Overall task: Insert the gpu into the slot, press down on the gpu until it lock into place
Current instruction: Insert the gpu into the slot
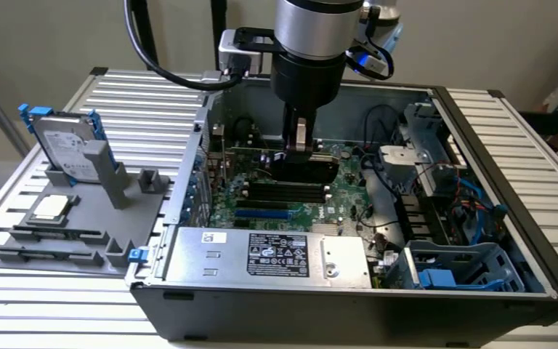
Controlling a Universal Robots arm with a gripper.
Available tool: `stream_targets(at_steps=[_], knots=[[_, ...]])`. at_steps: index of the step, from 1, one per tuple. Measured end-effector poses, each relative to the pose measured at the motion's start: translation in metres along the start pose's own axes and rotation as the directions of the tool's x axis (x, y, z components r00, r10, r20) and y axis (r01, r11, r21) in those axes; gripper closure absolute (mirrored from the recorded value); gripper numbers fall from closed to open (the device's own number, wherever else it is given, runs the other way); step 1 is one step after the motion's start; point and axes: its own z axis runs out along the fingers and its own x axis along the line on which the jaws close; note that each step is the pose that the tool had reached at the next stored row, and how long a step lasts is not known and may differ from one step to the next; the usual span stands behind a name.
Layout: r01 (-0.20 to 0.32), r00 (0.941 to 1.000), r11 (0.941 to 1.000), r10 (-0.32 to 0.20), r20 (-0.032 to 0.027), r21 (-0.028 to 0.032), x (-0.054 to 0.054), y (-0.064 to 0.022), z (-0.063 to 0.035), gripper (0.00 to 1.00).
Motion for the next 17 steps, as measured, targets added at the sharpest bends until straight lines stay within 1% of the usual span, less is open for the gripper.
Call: stream_targets(at_steps=[17], knots=[[0.0, 1.0, 1.0, 0.0, 0.0, 0.0, 0.0, 0.0, 0.0, 0.73]])
